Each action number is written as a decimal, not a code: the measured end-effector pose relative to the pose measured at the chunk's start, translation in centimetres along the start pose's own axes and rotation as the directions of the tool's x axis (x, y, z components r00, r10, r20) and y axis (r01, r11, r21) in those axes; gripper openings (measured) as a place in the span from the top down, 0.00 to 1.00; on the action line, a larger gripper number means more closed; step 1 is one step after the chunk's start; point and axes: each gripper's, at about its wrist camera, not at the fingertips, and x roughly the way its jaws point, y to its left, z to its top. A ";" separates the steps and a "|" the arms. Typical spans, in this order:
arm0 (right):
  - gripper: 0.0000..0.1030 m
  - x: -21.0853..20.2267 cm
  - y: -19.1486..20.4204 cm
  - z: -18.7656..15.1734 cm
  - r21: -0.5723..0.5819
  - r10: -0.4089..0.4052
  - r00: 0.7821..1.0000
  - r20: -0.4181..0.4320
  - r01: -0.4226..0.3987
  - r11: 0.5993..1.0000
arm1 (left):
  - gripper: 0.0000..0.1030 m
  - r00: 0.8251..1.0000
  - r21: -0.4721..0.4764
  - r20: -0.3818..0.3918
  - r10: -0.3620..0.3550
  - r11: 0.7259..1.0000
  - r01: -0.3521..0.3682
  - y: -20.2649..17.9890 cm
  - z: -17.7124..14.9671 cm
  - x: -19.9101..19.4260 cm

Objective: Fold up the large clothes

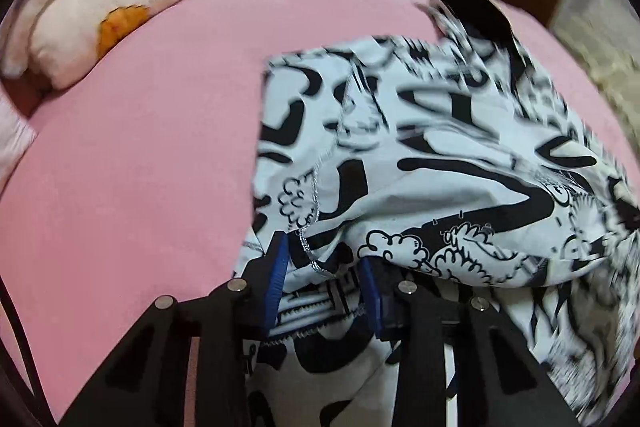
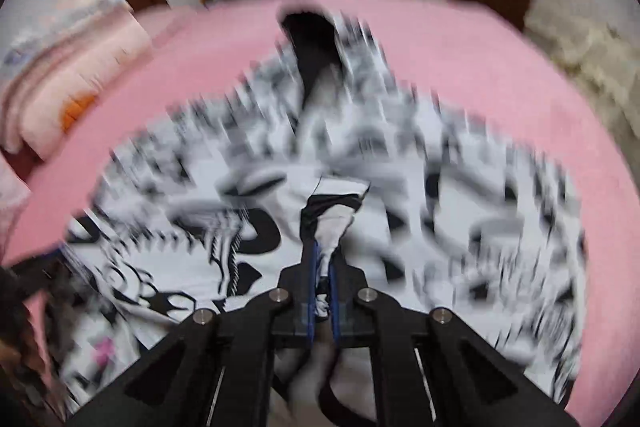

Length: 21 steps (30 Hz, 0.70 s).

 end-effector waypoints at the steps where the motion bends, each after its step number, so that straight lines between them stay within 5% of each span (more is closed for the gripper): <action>1: 0.92 1.2 -0.6 -1.0 0.031 0.027 0.998 -0.055 -0.025 0.999 | 0.65 1.000 0.037 -0.015 0.001 0.999 -0.001 -0.3 -0.3 0.0; 3: 0.86 2.1 -2.2 -2.6 0.126 0.125 0.988 -0.096 -0.112 0.986 | 0.54 0.999 0.082 -0.040 -0.037 0.996 0.040 -0.4 -0.7 -0.5; 5: 0.72 1.2 -3.6 -3.3 0.180 0.184 0.980 -0.071 -0.168 0.969 | 0.38 0.985 0.093 -0.088 -0.149 0.983 0.157 0.1 -0.8 -1.3; 6: 0.65 0.7 -4.1 -3.4 0.196 0.200 0.978 -0.061 -0.185 0.963 | 0.38 0.970 0.094 -0.114 -0.216 0.969 0.227 0.6 -0.8 -2.0; 9: 0.64 -1.1 -5.0 -2.7 0.201 0.230 0.973 -0.029 -0.220 0.955 | 0.37 0.953 0.082 -0.091 -0.290 0.951 0.298 2.1 -0.1 -4.0; 16: 0.64 0.5 -5.8 1.3 0.208 0.246 0.969 -0.009 -0.238 0.949 | 0.28 0.962 -0.085 0.013 -0.274 0.958 0.274 5.5 5.8 -2.2; 21: 0.63 4.5 -6.1 3.4 0.236 0.277 0.960 -0.046 -0.259 0.937 | 0.28 0.968 -0.120 -0.112 -0.224 0.970 0.211 6.0 9.5 5.2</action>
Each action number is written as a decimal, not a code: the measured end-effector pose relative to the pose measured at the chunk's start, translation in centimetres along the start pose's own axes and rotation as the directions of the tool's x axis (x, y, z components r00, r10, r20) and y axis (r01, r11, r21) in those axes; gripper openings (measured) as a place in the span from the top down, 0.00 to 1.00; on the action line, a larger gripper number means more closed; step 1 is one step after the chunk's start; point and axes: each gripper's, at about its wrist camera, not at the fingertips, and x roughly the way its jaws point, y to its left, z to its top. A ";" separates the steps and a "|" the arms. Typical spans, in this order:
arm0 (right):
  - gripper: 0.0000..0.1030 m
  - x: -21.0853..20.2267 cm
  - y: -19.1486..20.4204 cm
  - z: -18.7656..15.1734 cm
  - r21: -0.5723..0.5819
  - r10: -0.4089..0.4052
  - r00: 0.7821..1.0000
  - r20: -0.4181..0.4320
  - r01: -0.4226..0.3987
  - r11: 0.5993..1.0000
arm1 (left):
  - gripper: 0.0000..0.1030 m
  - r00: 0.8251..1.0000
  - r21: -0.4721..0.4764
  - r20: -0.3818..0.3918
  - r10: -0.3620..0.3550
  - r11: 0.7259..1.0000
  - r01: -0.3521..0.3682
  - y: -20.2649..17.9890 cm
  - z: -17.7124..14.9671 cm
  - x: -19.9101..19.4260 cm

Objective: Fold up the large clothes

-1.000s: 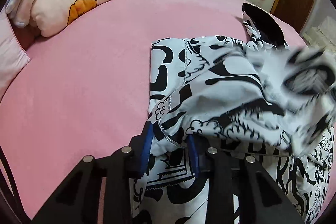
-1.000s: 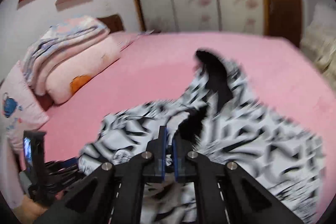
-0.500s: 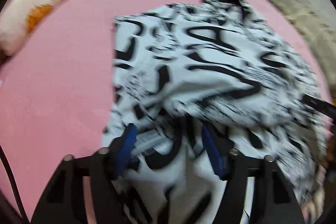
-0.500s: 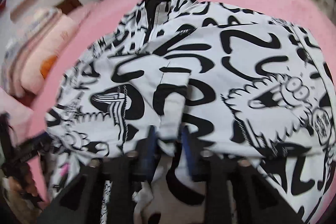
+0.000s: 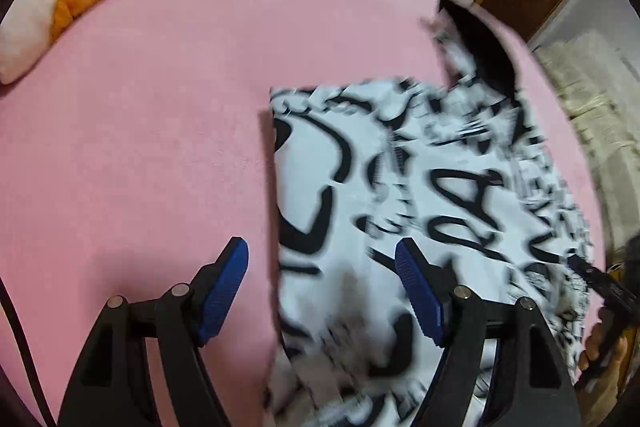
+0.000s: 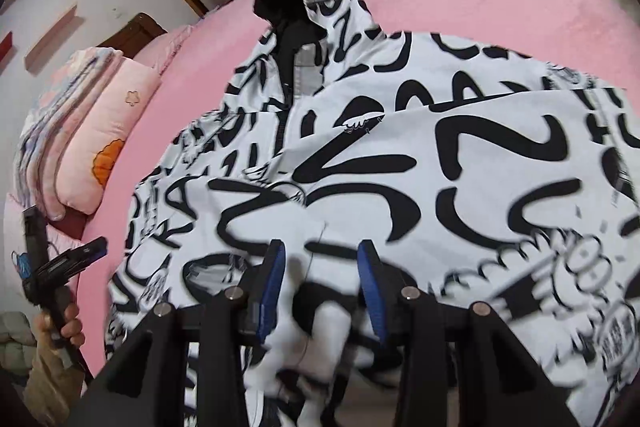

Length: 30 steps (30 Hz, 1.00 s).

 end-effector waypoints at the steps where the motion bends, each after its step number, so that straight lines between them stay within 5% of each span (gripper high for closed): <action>1: 0.63 0.6 -0.1 0.2 -0.001 0.003 1.000 -0.011 -0.003 1.000 | 0.28 0.999 -0.003 -0.043 0.017 1.000 -0.017 0.1 0.7 1.8; 4: 0.63 2.5 0.0 0.6 -0.024 0.002 0.999 -0.046 -0.003 1.000 | 0.28 0.994 -0.025 -0.105 0.004 1.000 -0.006 0.1 1.3 5.0; 7: 0.66 3.7 0.3 0.5 -0.058 -0.021 0.998 -0.067 0.017 0.998 | 0.51 0.997 0.007 -0.071 0.001 1.000 -0.001 -1.3 1.7 5.9; 8: 0.91 3.6 0.4 0.5 -0.069 -0.043 0.998 -0.054 0.039 0.997 | 0.58 0.997 0.032 -0.065 0.050 0.998 -0.048 -2.1 1.7 6.1; 9: 1.00 3.5 0.5 0.6 -0.087 -0.069 0.997 -0.044 0.065 0.994 | 0.62 0.996 0.045 -0.058 0.070 0.997 -0.067 -2.5 1.6 6.1; 13: 1.00 0.2 1.0 0.7 -0.126 -0.158 0.975 0.159 0.179 0.976 | 0.81 0.986 0.105 0.059 0.156 0.981 -0.162 -3.9 1.0 5.4; 19: 1.00 1.6 0.3 0.0 -0.126 -0.280 0.953 0.119 0.294 0.947 | 0.78 0.977 0.143 0.067 0.203 0.967 -0.210 -4.6 0.6 6.2; 23: 1.00 -1.2 5.5 -0.8 -0.187 -0.225 0.947 0.229 0.270 0.944 | 0.75 0.975 0.099 0.044 0.220 0.970 -0.223 -5.5 1.1 4.1; 26: 1.00 -1.6 9.7 -1.5 -0.260 -0.133 0.968 0.213 0.187 0.947 | 0.69 0.984 0.058 0.110 0.140 0.987 -0.147 -6.8 -0.3 0.2; 30: 1.00 0.5 14.9 -3.8 -0.380 -0.010 0.996 0.090 0.044 0.924 | 0.69 0.989 0.044 0.143 -0.036 0.999 0.030 -8.1 -3.5 -2.8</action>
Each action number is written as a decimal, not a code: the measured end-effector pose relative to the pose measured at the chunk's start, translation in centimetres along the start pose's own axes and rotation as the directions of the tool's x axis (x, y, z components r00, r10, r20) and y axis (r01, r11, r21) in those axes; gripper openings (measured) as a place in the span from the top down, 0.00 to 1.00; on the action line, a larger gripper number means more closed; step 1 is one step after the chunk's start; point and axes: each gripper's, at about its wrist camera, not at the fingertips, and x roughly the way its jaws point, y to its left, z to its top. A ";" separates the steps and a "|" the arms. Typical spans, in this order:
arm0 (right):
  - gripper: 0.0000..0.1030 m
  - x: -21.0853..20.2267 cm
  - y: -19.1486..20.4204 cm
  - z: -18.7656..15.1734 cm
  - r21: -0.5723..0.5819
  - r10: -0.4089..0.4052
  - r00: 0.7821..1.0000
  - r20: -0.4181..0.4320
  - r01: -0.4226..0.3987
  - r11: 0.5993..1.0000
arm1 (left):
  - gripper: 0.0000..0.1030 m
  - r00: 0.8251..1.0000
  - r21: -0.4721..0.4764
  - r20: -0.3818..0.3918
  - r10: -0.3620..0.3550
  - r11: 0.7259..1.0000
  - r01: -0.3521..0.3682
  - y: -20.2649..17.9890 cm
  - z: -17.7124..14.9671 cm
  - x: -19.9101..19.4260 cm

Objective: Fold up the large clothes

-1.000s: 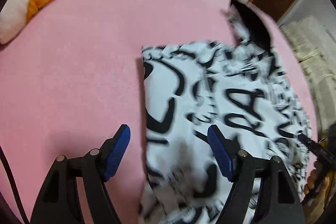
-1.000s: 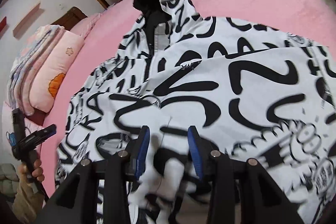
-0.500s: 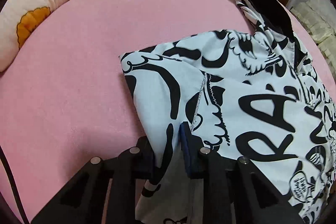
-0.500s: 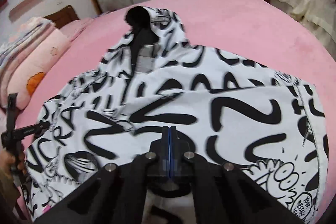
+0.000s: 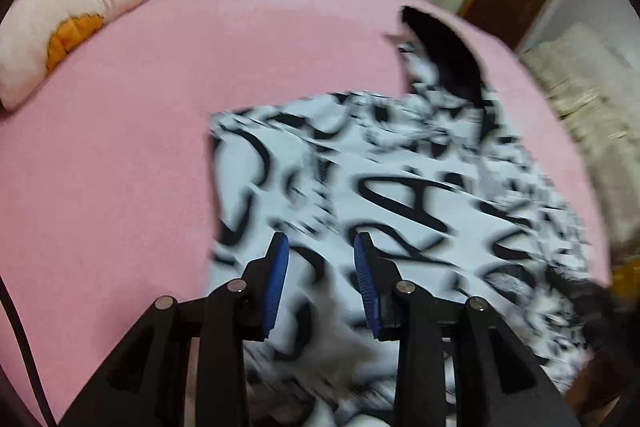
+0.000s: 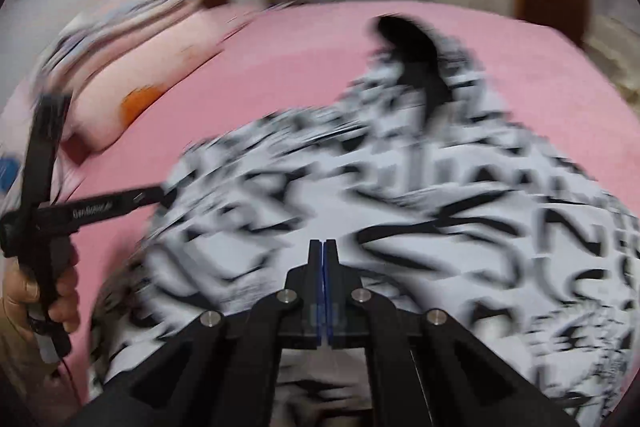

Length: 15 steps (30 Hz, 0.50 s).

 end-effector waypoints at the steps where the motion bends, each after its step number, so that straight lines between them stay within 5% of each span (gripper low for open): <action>1: 1.00 0.6 1.3 -0.4 -0.027 0.034 0.999 -0.023 -0.035 0.999 | 0.69 0.999 -0.007 -0.006 -0.034 0.999 0.034 -0.3 -0.9 -0.2; 4: 1.00 2.9 3.5 -2.1 -0.086 0.061 0.991 -0.117 -0.071 0.994 | 0.69 0.998 0.032 -0.070 -0.007 0.999 0.009 -1.5 -3.6 1.4; 9: 1.00 4.5 -1.3 -5.4 -0.149 -0.216 0.957 -0.196 0.188 0.971 | 0.70 0.985 0.120 -0.143 0.099 0.989 -0.082 -1.0 -6.9 3.1; 15: 1.00 0.9 -7.4 -6.6 0.004 -0.189 0.965 -0.182 0.193 0.981 | 0.69 0.985 0.153 -0.138 0.106 0.985 -0.085 -1.2 -7.3 3.1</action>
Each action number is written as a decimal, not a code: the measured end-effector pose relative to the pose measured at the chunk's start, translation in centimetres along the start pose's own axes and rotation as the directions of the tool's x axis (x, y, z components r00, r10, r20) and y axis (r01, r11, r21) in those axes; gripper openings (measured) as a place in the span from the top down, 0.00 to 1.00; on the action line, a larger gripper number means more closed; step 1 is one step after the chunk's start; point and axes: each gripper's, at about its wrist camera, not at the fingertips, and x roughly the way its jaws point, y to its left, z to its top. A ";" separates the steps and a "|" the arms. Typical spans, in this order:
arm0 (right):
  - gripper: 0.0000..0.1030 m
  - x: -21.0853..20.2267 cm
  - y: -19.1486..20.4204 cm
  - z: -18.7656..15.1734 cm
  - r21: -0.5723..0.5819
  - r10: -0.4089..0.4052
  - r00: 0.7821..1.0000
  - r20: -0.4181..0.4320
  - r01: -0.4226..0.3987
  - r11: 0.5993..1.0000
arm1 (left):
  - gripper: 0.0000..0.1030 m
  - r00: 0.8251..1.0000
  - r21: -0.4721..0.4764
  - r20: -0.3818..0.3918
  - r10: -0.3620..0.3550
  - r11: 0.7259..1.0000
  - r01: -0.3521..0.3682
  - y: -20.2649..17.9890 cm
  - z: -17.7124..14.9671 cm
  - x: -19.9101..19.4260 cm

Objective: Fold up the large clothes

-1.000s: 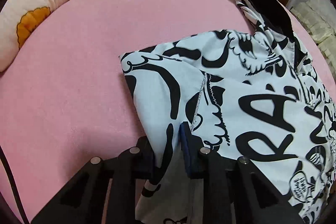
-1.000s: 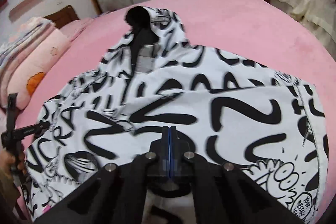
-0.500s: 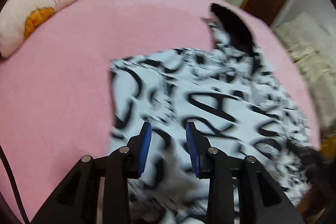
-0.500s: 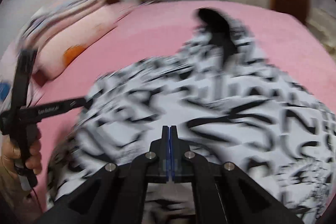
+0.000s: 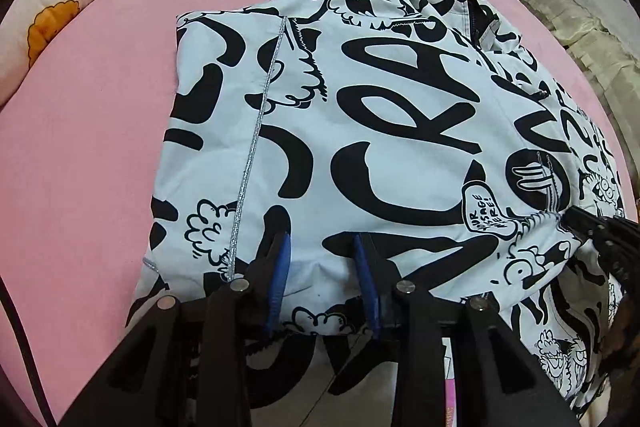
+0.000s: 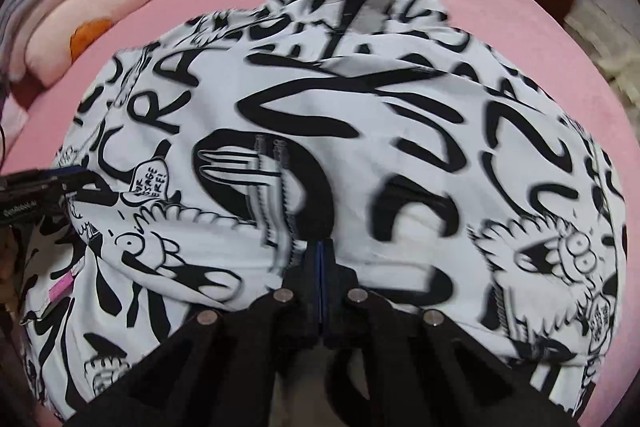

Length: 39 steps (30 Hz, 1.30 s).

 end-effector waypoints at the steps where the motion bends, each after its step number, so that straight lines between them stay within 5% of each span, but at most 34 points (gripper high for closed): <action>1: 1.00 -0.1 -0.3 -0.3 0.008 0.007 1.000 -0.001 -0.007 1.000 | 0.69 1.000 0.001 0.000 0.002 1.000 -0.002 0.0 0.0 0.0; 7: 1.00 -1.1 -0.3 0.8 0.075 -0.004 1.000 0.010 0.003 0.997 | 0.68 1.000 0.000 0.011 0.024 1.000 -0.024 -0.8 0.4 -0.5; 13: 0.97 -2.2 1.9 4.3 0.080 0.073 0.988 0.137 -0.084 0.993 | 0.43 0.993 0.008 0.114 -0.002 1.000 0.001 -2.9 2.2 -2.6; 17: 0.97 0.3 3.3 7.5 0.065 0.092 0.986 0.141 -0.102 0.993 | 0.43 0.995 0.000 0.093 0.031 1.000 -0.031 -3.6 5.4 0.0; 22: 1.00 4.1 1.5 8.5 0.074 -0.040 0.998 0.058 0.035 0.997 | 0.43 0.995 -0.020 0.014 0.104 0.994 -0.103 -1.7 7.4 4.5; 27: 1.00 3.6 -3.1 7.5 0.151 -0.095 0.994 0.044 0.087 0.985 | 0.43 0.998 -0.020 0.018 0.059 0.998 -0.059 -0.6 7.6 4.4; 29: 1.00 3.5 -4.3 7.0 0.179 -0.051 0.998 0.036 0.044 0.983 | 0.43 0.997 -0.003 0.019 0.079 0.997 -0.079 -0.8 7.6 4.5; 39: 0.98 2.0 -3.9 7.1 0.173 -0.049 0.998 0.035 0.042 0.984 | 0.43 0.995 0.014 -0.001 0.101 0.995 -0.101 -1.8 7.3 3.4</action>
